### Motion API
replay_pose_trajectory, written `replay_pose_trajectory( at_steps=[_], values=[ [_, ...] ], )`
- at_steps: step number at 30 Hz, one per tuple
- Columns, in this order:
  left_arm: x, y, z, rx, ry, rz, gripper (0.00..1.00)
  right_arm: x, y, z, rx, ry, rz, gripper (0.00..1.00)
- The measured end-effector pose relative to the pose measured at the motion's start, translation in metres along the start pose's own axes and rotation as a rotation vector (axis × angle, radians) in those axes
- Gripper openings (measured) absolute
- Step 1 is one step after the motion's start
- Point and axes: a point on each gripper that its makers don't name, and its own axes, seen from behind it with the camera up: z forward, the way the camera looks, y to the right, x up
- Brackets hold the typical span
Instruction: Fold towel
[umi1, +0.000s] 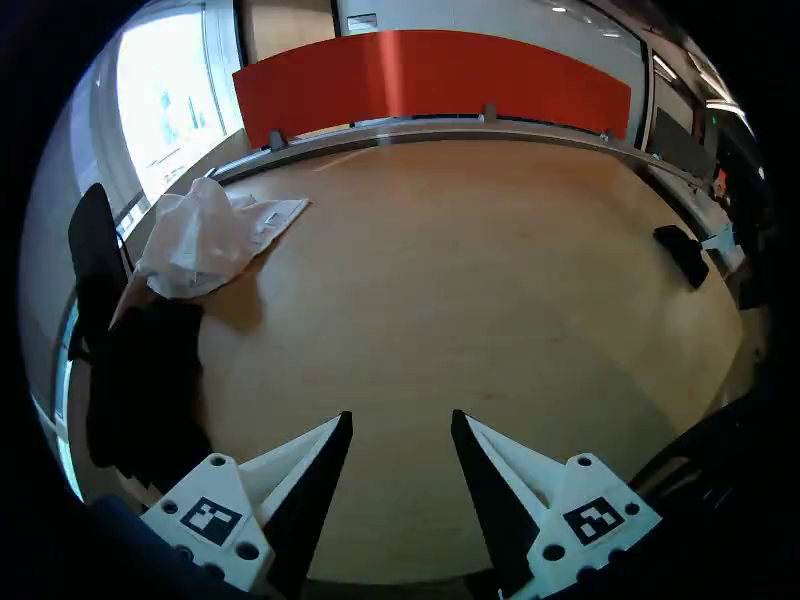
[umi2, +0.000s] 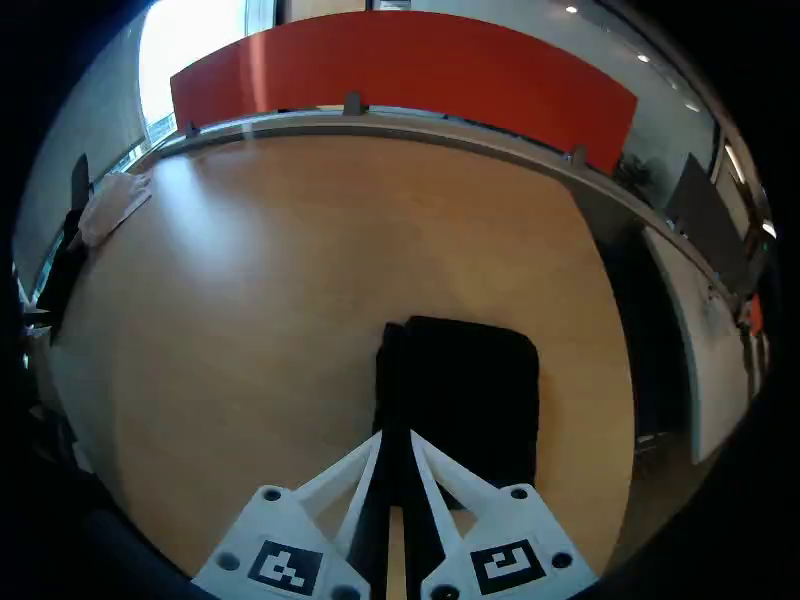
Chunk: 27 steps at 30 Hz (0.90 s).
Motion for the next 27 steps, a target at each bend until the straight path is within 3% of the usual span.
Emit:
replay_pose_trajectory(
  at_steps=[7,11,17,21,27],
  values=[
    [-0.001,-0.003,-0.002,0.006,-0.002,0.001,0.72,-0.01,-0.008,0.009,0.011,-0.022,0.005,0.05],
    [-0.002,-0.003,-0.003,0.007,-0.004,0.004,0.72,-0.015,-0.014,0.013,0.02,-0.031,0.016,0.13],
    [-0.002,-0.003,-0.004,0.009,-0.004,0.01,0.72,-0.021,-0.016,0.011,0.024,-0.041,0.018,0.46],
    [-0.002,-0.004,-0.004,0.01,-0.004,0.007,0.72,-0.023,-0.002,0.008,-0.014,-0.036,0.032,0.69],
    [-0.004,-0.006,-0.005,0.013,-0.006,0.009,0.72,-0.023,0.03,0.004,-0.075,-0.031,0.1,0.84]
  ],
)
